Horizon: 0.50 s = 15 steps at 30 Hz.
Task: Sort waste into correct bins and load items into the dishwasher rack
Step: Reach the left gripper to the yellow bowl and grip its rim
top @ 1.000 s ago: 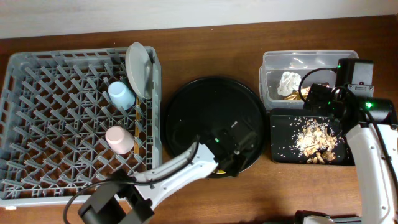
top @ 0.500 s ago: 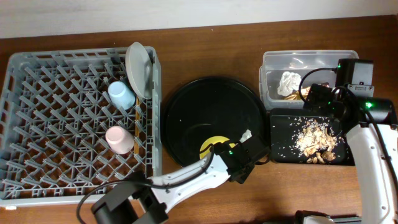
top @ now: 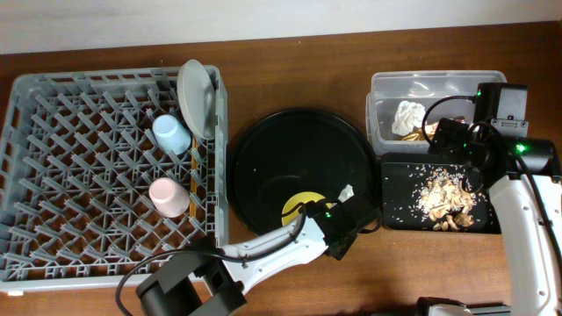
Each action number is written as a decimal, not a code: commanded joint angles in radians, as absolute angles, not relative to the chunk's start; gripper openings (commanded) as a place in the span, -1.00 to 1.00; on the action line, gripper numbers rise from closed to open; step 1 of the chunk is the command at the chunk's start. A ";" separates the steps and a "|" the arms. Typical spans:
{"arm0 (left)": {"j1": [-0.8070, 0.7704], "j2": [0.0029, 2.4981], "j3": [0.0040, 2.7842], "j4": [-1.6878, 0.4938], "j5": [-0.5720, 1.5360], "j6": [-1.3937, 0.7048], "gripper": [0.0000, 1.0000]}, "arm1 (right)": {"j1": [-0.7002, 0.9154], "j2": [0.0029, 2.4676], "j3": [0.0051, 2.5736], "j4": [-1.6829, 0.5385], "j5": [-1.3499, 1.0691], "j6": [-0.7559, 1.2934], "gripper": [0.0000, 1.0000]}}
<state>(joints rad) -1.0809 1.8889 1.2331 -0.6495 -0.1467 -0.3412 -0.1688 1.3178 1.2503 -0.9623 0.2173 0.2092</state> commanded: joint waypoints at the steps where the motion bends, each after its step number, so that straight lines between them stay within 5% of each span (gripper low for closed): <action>1: -1.084 1.893 1.232 -0.651 -0.147 -0.344 -0.60 | -0.171 1.320 1.257 -0.962 0.233 0.210 0.97; 15: -1.084 1.851 1.242 -0.683 -0.147 -0.344 -0.60 | -0.171 1.320 1.257 -0.962 0.233 0.210 0.97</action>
